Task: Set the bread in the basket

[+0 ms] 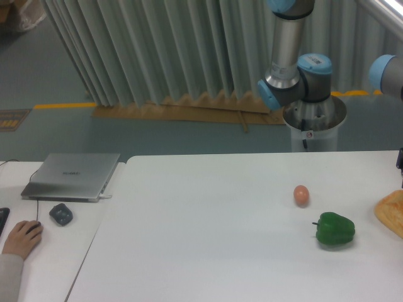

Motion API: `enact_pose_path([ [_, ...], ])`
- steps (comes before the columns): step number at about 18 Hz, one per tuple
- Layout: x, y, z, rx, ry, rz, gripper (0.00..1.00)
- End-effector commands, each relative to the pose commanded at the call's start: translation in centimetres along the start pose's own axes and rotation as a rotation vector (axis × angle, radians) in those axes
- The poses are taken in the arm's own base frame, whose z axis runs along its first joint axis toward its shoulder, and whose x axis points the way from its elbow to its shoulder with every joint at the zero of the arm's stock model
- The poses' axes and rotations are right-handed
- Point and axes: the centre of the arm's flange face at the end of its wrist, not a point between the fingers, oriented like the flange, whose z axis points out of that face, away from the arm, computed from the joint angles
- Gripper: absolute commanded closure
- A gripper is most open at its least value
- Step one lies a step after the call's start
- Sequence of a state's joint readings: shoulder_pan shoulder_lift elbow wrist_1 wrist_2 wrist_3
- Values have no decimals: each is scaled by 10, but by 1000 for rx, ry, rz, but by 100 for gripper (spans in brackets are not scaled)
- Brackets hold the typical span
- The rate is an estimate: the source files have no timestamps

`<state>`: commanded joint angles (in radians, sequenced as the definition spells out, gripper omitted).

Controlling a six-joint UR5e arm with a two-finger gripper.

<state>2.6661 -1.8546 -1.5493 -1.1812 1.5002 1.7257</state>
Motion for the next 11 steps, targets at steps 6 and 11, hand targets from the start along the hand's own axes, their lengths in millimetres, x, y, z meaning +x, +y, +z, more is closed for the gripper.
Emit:
enact_pose_path([
  [6,5,0,9,-49,26,-1,0],
  [11,25,-20,43,-87,102,37,0],
])
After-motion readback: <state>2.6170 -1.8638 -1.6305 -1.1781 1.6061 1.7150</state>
